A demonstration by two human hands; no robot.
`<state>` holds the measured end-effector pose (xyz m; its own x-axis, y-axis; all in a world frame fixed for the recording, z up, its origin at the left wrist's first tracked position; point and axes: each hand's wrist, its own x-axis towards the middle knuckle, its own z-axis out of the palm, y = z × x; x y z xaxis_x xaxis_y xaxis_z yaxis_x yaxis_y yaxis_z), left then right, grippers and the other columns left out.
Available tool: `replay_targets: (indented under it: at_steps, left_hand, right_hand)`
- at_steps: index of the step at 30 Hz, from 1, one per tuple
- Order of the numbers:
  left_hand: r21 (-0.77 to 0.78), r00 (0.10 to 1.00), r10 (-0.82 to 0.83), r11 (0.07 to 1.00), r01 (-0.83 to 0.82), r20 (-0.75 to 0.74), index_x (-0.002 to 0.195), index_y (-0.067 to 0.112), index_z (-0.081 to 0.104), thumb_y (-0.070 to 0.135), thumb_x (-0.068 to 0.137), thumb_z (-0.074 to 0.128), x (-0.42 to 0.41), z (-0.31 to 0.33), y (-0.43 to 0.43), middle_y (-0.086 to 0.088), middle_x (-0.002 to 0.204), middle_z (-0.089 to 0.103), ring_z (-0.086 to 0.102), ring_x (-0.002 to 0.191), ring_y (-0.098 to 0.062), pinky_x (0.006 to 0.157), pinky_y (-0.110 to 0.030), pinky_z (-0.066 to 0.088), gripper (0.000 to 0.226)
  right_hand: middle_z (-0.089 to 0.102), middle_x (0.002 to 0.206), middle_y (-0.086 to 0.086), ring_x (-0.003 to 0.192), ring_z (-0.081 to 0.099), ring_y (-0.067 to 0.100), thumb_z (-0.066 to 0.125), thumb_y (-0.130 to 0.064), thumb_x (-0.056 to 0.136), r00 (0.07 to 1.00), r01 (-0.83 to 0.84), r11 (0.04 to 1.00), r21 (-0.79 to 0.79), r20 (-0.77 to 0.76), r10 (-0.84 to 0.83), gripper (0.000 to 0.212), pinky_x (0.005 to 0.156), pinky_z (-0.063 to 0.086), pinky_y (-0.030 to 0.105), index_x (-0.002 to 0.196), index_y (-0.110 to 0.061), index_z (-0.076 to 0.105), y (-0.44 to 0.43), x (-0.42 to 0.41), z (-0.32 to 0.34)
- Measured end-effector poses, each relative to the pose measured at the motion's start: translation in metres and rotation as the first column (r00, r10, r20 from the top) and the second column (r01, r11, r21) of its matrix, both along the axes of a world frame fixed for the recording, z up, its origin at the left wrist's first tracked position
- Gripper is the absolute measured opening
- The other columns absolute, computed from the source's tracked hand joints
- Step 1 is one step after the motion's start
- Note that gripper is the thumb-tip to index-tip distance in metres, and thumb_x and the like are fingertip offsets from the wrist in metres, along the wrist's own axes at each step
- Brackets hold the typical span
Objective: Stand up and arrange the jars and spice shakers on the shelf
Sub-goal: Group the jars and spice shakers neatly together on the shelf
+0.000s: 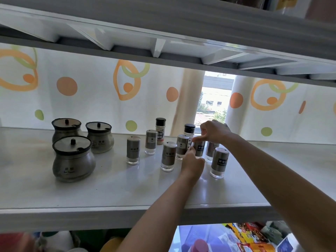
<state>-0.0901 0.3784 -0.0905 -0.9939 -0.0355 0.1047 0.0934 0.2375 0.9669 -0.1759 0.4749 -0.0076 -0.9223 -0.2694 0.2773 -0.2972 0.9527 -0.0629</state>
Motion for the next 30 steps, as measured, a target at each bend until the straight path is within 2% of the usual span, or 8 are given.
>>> replay_targets:
  at_steps: [7, 13, 15, 18, 20, 25, 28, 30]
  left_hand:
    - [-0.091, 0.999, 0.03, 0.995, -0.032, -0.026, 0.135, 0.001, 0.041, -0.001, 0.077, 0.043, 0.001, 0.004, 0.003, -0.021, 0.133, 0.05, 0.045, 0.127, -0.035, 0.109, -0.044, 0.037, 0.058]
    - [-0.341, 0.971, 0.043, 0.932, -0.123, -0.234, 0.124, -0.004, 0.05, -0.001, 0.083, 0.041, 0.012, 0.063, -0.019, -0.023, 0.122, 0.057, 0.055, 0.113, -0.037, 0.093, -0.039, 0.046, 0.042]
    - [-0.559, 0.934, 0.023, 0.796, -0.233, -0.356, 0.13, 0.0, 0.046, 0.013, 0.092, 0.041, 0.01, 0.09, -0.048, -0.021, 0.134, 0.049, 0.047, 0.125, -0.034, 0.099, -0.036, 0.04, 0.04]
    - [-0.88, 0.934, -0.042, 0.354, -0.318, -0.355, 0.15, 0.009, 0.016, 0.039, 0.1, 0.026, 0.007, 0.122, -0.11, -0.012, 0.159, 0.009, 0.006, 0.148, -0.026, 0.119, -0.039, 0.011, 0.059]
    - [-0.951, 0.961, -0.009, 0.148, -0.272, -0.276, 0.152, 0.014, 0.006, 0.047, 0.099, 0.018, 0.01, 0.13, -0.149, -0.004, 0.16, -0.004, -0.008, 0.148, -0.022, 0.121, -0.04, 0.001, 0.063]
    - [-0.991, 0.982, 0.142, 0.037, -0.128, -0.122, 0.152, 0.018, -0.001, 0.054, 0.096, 0.008, 0.032, 0.118, -0.216, 0.0, 0.16, -0.011, -0.018, 0.147, -0.022, 0.119, -0.043, -0.006, 0.066]
    - [-0.997, 0.973, 0.223, 0.028, -0.066, -0.058, 0.152, 0.018, 0.0, 0.052, 0.097, 0.009, 0.044, 0.106, -0.246, 0.0, 0.16, -0.012, -0.019, 0.146, -0.023, 0.119, -0.043, -0.007, 0.065]
    - [-0.995, 0.966, 0.253, 0.067, -0.076, -0.057, 0.152, 0.019, 0.002, 0.054, 0.097, 0.008, 0.05, 0.099, -0.264, 0.002, 0.16, -0.011, -0.019, 0.146, -0.021, 0.119, -0.043, -0.007, 0.065]
  right_hand:
    - [0.052, 0.067, 0.005, 0.072, 0.051, 0.024, 0.042, -0.066, 0.084, 0.997, 0.025, 0.998, -0.065, -0.065, -0.029, 0.059, 0.064, 0.037, 0.031, 0.06, -0.012, 0.049, 0.003, 0.001, 0.013]
    - [0.069, 0.1, 0.015, 0.096, 0.062, 0.032, 0.018, -0.059, 0.093, 0.994, -0.012, 0.954, -0.301, -0.108, -0.022, 0.074, 0.097, 0.044, 0.044, 0.095, -0.002, 0.066, 0.002, 0.004, 0.034]
    - [0.066, 0.111, 0.018, 0.104, 0.06, 0.034, 0.013, -0.059, 0.092, 0.997, -0.018, 0.957, -0.29, -0.081, -0.006, 0.079, 0.099, 0.043, 0.045, 0.106, 0.0, 0.063, -0.005, 0.008, 0.037]
    - [0.055, 0.132, 0.017, 0.123, 0.049, 0.034, 0.008, -0.062, 0.09, 0.999, -0.034, 0.979, -0.201, -0.007, 0.033, 0.08, 0.105, 0.035, 0.043, 0.129, -0.008, 0.052, -0.02, 0.018, 0.037]
    - [0.043, 0.145, 0.012, 0.135, 0.037, 0.032, 0.007, -0.065, 0.088, 0.996, -0.053, 0.987, -0.151, 0.059, 0.062, 0.079, 0.112, 0.027, 0.046, 0.139, -0.016, 0.041, -0.034, 0.024, 0.034]
    - [0.048, 0.136, 0.003, 0.139, 0.029, 0.033, -0.007, -0.092, 0.057, 0.977, -0.102, 0.992, -0.075, 0.179, 0.113, 0.113, 0.113, 0.015, 0.058, 0.137, -0.027, 0.039, -0.069, 0.019, 0.024]
    - [0.03, 0.153, 0.001, 0.145, 0.013, 0.027, 0.0, -0.071, 0.084, 0.976, -0.114, 0.993, -0.012, 0.186, 0.114, 0.074, 0.114, 0.0, 0.059, 0.143, -0.036, 0.027, -0.1, 0.029, 0.022]
    - [0.019, 0.157, -0.004, 0.147, 0.004, 0.023, 0.003, -0.068, 0.087, 0.971, -0.131, 0.991, -0.008, 0.201, 0.13, 0.067, 0.112, -0.008, 0.058, 0.145, -0.04, 0.019, -0.121, 0.035, 0.021]
